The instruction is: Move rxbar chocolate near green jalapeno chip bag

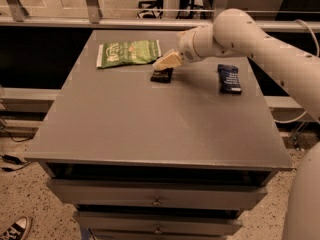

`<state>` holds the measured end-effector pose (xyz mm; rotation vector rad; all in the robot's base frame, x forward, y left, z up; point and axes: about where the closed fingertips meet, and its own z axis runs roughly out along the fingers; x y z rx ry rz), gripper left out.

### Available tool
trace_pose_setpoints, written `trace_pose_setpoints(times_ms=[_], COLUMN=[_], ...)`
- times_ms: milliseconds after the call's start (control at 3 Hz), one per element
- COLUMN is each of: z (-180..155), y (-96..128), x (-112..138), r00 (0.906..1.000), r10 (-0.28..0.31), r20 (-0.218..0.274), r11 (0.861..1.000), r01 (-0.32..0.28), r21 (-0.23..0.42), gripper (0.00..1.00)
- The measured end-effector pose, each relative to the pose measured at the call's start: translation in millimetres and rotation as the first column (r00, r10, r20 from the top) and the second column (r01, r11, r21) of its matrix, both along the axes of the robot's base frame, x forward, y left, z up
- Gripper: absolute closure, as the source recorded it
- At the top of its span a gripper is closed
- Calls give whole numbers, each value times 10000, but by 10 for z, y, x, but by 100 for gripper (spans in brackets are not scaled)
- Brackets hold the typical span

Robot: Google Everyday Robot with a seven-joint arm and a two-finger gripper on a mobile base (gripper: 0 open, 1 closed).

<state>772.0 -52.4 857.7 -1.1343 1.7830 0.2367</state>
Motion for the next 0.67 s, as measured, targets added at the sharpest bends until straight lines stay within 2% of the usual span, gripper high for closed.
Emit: trace_pose_setpoints(times_ms=[667], z=[256], y=[-47], x=[-210], r00=[9978], r10=[498], r20=[446], r11=[9970], r01=[-523], r21=[574], gripper=[0])
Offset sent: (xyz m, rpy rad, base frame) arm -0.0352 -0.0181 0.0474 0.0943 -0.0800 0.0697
